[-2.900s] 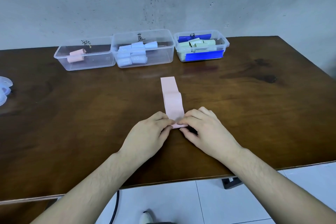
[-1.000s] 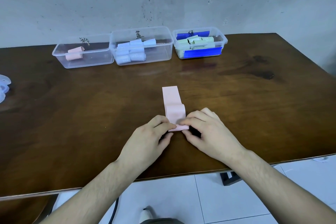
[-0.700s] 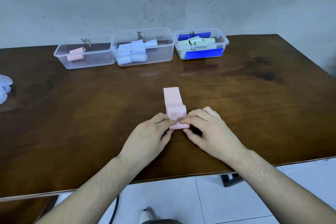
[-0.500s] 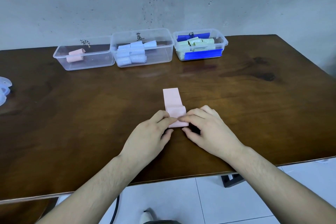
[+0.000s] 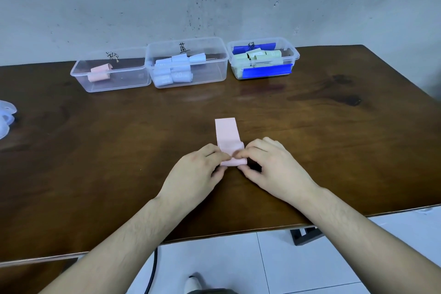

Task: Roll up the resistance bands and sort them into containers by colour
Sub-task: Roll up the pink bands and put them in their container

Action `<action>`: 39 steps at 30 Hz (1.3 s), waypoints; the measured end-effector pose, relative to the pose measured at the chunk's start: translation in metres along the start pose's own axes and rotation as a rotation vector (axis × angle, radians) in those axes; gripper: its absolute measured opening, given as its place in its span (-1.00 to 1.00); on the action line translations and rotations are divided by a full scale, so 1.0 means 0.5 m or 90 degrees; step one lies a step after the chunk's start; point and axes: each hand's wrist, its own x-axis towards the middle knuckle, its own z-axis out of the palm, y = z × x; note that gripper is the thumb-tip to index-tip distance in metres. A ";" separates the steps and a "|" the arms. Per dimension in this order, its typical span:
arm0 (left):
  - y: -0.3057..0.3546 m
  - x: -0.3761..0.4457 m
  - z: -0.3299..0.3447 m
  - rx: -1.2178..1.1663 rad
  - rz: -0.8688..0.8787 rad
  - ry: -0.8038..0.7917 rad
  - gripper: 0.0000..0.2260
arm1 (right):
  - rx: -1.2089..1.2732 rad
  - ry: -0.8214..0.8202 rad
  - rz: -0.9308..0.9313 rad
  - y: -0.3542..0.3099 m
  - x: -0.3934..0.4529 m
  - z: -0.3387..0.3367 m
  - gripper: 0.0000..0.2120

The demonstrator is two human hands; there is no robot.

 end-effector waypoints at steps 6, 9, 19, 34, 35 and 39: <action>0.017 -0.049 -0.008 -0.012 0.039 -0.008 -0.85 | 0.019 -0.013 -0.031 -0.015 -0.050 -0.006 -0.81; 0.021 -0.066 -0.008 -0.009 0.054 0.000 -0.86 | 0.026 -0.014 -0.044 -0.022 -0.068 -0.009 -0.81; 0.028 -0.075 -0.007 -0.019 0.019 0.006 -0.76 | -0.001 0.044 -0.034 -0.022 -0.079 0.000 -0.78; 0.016 -0.063 -0.016 -0.051 0.027 -0.076 -0.78 | 0.054 -0.027 0.006 -0.026 -0.066 0.003 -0.75; 0.015 -0.062 -0.016 -0.044 0.022 -0.081 -0.78 | 0.053 -0.023 0.009 -0.025 -0.065 0.004 -0.76; 0.013 -0.058 -0.012 -0.024 0.012 -0.074 -0.76 | 0.059 -0.035 0.034 -0.023 -0.054 0.006 -0.77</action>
